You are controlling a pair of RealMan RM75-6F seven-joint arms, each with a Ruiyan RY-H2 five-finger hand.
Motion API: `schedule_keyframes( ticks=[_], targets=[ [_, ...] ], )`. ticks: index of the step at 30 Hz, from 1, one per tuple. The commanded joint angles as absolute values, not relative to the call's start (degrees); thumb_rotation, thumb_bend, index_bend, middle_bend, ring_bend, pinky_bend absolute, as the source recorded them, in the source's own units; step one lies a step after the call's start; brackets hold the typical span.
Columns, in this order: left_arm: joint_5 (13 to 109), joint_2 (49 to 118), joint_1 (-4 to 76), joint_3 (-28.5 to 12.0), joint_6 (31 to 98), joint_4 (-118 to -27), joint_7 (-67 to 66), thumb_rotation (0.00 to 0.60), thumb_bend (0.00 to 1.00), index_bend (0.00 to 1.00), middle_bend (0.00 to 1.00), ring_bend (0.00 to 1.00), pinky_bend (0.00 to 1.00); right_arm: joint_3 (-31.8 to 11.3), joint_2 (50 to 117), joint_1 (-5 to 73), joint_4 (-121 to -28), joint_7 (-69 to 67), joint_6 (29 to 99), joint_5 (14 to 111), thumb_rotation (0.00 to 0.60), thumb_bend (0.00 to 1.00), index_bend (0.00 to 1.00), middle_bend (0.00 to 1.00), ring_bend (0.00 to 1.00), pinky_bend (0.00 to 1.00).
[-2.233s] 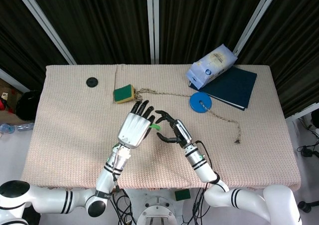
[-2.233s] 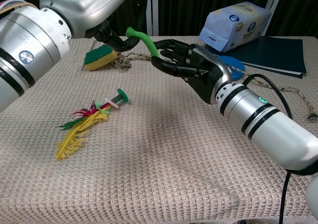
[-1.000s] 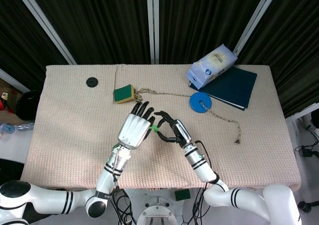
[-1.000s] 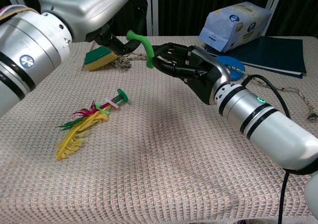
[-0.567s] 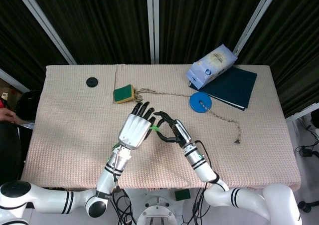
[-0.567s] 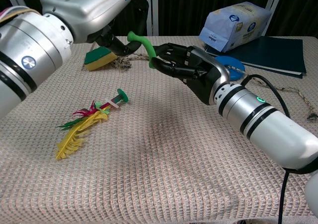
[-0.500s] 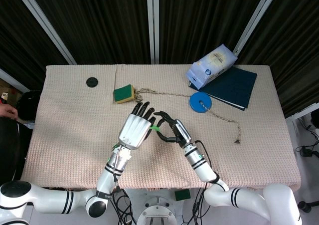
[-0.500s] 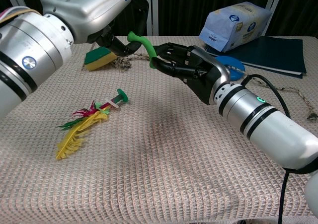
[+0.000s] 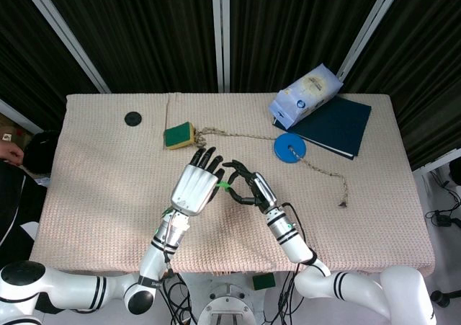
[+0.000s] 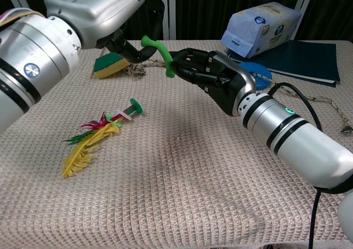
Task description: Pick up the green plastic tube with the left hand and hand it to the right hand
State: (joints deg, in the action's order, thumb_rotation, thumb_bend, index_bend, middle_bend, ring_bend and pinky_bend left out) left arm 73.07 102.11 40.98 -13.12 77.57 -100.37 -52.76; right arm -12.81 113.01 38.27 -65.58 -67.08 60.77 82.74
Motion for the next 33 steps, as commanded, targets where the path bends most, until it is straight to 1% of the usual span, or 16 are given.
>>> schedule_keyframes(
  ticks=[1, 7, 10, 14, 23, 29, 33],
  targets=[
    [73.07, 102.10, 40.99, -13.14, 77.56, -100.35, -52.71, 0.600, 0.40, 0.61, 0.31, 0.15, 0.21, -12.78, 113.00, 38.29, -65.59, -67.01, 60.78, 82.81, 0.600, 0.39, 0.57, 0.18, 0.00, 0.00],
    [73.20, 102.10, 40.86, -13.15, 77.74, -100.21, -52.39, 0.600, 0.40, 0.61, 0.31, 0.15, 0.21, -12.67, 112.81, 38.16, -65.63, -66.47, 61.04, 82.91, 0.600, 0.38, 0.57, 0.18, 0.00, 0.00],
    [73.14, 102.15, 40.68, -13.10, 77.87, -100.05, -52.00, 0.600, 0.40, 0.61, 0.31, 0.15, 0.21, -12.65, 112.89, 37.79, -65.25, -64.01, 61.97, 82.85, 0.600, 0.38, 0.58, 0.18, 0.00, 0.00],
    [72.97, 102.42, 40.39, -12.81, 77.95, -99.83, -51.52, 0.600, 0.40, 0.61, 0.31, 0.15, 0.21, -12.87, 113.50, 36.78, -65.33, -58.24, 64.23, 82.28, 0.600, 0.38, 0.58, 0.18, 0.00, 0.00],
    [73.66, 103.78, 39.87, -12.07, 78.40, -98.30, -50.00, 0.600, 0.40, 0.61, 0.31, 0.15, 0.21, -13.23, 113.30, 34.27, -68.86, -46.02, 69.15, 81.52, 0.600, 0.39, 0.59, 0.16, 0.00, 0.00],
    [75.08, 105.21, 39.52, -11.77, 79.22, -96.26, -48.45, 0.600, 0.40, 0.61, 0.31, 0.15, 0.21, -13.35, 113.79, 32.47, -70.53, -34.54, 73.10, 81.02, 0.600, 0.42, 0.59, 0.15, 0.00, 0.00],
    [76.58, 106.09, 39.27, -11.53, 79.98, -94.38, -47.58, 0.600, 0.40, 0.61, 0.31, 0.15, 0.21, -13.44, 114.22, 31.70, -70.96, -27.49, 75.43, 81.21, 0.600, 0.42, 0.59, 0.15, 0.00, 0.00]
  ],
)
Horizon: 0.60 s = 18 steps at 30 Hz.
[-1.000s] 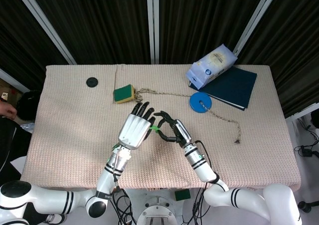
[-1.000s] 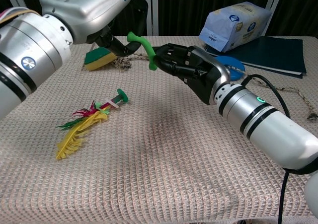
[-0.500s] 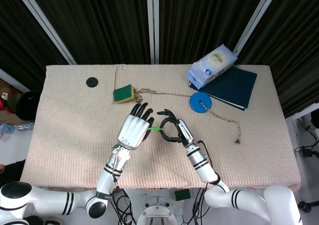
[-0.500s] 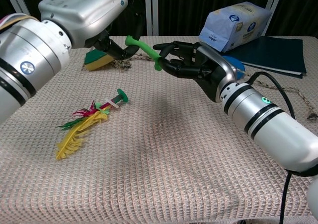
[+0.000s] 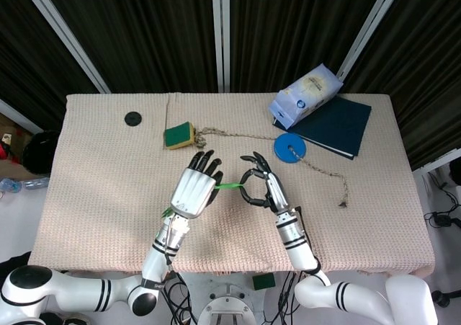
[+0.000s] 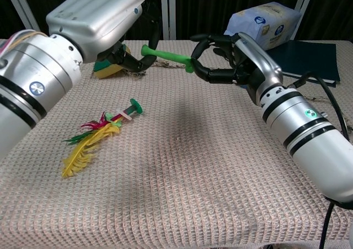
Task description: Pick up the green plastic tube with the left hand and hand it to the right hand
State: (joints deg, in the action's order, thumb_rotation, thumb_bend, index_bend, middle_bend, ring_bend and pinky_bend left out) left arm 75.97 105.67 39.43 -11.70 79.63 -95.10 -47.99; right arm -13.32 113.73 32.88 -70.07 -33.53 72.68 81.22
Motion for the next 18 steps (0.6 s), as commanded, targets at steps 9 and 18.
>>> schedule_keyframes(
  ticks=[9, 18],
  targets=[
    [78.54, 107.36, 38.56, -11.31, 80.83, -92.09, -45.82, 0.600, 0.40, 0.61, 0.31, 0.15, 0.21, -13.18, 114.73, 30.84, -71.57, -18.69, 78.95, 82.99, 0.600, 0.43, 0.59, 0.14, 0.00, 0.00],
    [79.88, 107.42, 37.59, -11.47, 81.70, -91.63, -44.90, 0.600, 0.40, 0.61, 0.31, 0.15, 0.21, -13.63, 114.10, 30.12, -72.47, -17.67, 79.83, 83.31, 0.600, 0.44, 0.59, 0.14, 0.00, 0.00]
  ],
)
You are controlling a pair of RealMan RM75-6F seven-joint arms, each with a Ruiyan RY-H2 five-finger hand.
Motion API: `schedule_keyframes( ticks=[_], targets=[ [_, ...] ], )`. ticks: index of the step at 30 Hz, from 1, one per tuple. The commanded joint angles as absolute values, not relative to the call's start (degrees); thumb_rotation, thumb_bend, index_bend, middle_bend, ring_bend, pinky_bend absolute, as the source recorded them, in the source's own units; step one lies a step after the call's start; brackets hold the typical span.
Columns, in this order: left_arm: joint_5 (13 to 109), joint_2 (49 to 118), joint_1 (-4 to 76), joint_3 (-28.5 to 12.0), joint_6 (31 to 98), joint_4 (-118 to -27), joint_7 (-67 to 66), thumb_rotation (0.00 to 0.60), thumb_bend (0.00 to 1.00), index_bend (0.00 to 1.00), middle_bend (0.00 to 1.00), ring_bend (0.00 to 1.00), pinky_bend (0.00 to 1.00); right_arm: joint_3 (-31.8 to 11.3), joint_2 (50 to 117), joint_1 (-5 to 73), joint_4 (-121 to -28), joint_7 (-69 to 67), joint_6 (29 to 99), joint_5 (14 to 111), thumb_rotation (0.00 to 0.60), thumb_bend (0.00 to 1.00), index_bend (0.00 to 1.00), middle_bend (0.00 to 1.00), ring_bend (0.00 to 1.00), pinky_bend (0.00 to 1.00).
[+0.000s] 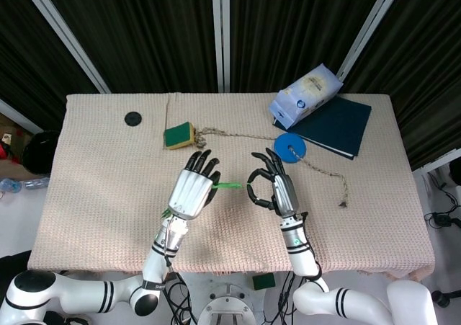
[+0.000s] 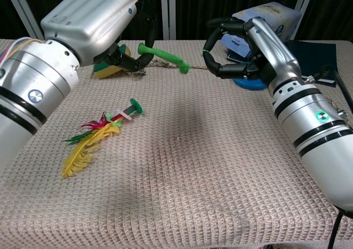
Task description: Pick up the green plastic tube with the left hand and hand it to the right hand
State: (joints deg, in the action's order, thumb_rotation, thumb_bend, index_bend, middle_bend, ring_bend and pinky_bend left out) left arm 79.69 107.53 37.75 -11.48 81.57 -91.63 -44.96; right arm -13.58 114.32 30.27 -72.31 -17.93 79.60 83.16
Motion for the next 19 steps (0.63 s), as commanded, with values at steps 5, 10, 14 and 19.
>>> schedule_keyframes(
  ticks=[5, 10, 14, 19],
  targets=[
    [80.37, 106.02, 36.15, -11.11, 82.64, -92.37, -43.93, 0.600, 0.40, 0.61, 0.31, 0.15, 0.21, -13.66, 112.41, 28.91, -73.27, -16.51, 81.43, 83.74, 0.600, 0.44, 0.59, 0.14, 0.00, 0.00],
    [80.88, 104.47, 33.90, -10.55, 84.74, -92.72, -42.41, 0.600, 0.40, 0.61, 0.31, 0.15, 0.21, -14.44, 110.06, 27.30, -74.88, -16.25, 83.54, 83.63, 0.600, 0.44, 0.60, 0.14, 0.00, 0.00],
    [81.27, 103.26, 32.58, -10.39, 85.75, -93.18, -41.55, 0.600, 0.40, 0.61, 0.31, 0.15, 0.21, -14.72, 108.79, 26.43, -76.01, -16.68, 84.13, 83.34, 0.600, 0.44, 0.60, 0.14, 0.00, 0.00],
    [81.80, 102.81, 31.87, -10.34, 85.90, -93.70, -41.16, 0.600, 0.40, 0.61, 0.31, 0.15, 0.21, -14.47, 108.53, 26.12, -76.41, -16.86, 83.94, 83.36, 0.600, 0.44, 0.60, 0.14, 0.00, 0.00]
  ],
)
